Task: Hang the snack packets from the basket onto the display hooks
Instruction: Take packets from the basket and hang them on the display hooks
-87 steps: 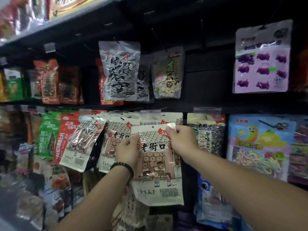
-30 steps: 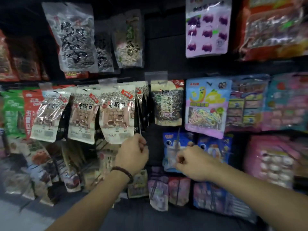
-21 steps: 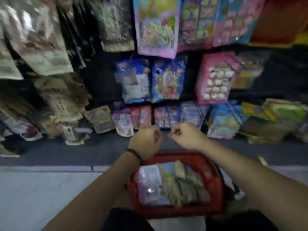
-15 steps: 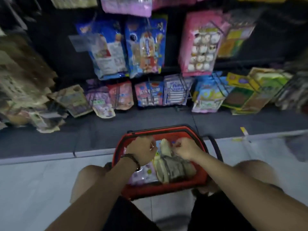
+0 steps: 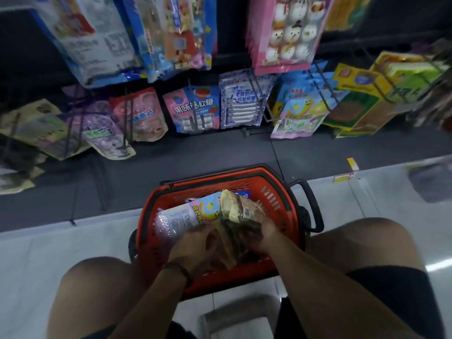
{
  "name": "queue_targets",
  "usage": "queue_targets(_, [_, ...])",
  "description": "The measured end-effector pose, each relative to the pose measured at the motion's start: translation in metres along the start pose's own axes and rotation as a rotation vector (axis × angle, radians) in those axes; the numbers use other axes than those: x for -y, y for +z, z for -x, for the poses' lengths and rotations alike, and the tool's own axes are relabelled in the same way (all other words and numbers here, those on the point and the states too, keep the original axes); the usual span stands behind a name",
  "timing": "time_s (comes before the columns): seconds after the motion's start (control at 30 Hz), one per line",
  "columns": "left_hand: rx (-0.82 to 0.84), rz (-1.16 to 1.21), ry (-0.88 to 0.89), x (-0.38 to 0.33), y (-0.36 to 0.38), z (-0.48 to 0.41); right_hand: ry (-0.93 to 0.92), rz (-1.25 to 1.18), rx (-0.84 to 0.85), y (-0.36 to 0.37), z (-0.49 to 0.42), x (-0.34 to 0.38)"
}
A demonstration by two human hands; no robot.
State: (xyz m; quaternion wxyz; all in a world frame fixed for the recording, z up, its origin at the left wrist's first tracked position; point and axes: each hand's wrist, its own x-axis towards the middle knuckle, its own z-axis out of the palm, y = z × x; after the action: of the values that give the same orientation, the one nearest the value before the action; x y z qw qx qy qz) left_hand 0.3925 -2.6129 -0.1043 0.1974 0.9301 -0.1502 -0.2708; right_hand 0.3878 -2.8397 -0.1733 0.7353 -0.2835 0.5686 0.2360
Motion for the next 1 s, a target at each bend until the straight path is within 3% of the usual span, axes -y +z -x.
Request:
queue_targets(0.1, [0.071, 0.098, -0.054, 0.007, 0.001, -0.001, -0.026, -0.165, -0.031, 0.009, -0.01, 0.004])
queue_targets(0.27, [-0.125, 0.353, -0.213, 0.016, -0.002, -0.013, -0.157, -0.243, -0.044, 0.024, -0.009, -0.008])
queue_targets(0.43, [-0.163, 0.407, -0.244, 0.023, 0.0, -0.008, -0.22, -0.302, -0.103, 0.039, 0.008, 0.004])
queue_targets(0.6, [-0.245, 0.589, -0.26, 0.014, -0.006, 0.007, -0.314, -0.015, -0.013, 0.038, 0.032, -0.008])
queue_targets(0.7, [-0.408, 0.796, -0.262, 0.004, -0.035, 0.015, -0.345, 0.144, 0.124, 0.03, 0.059, -0.018])
queue_targets(0.8, [-0.519, 0.65, -0.199, -0.005, -0.071, 0.031, -0.453, 0.211, 0.261, 0.022, 0.082, -0.026])
queue_targets(1.0, [-0.373, 0.542, -0.15, -0.045, -0.098, 0.078, -0.705, 0.358, 0.427, 0.011, 0.13, -0.035])
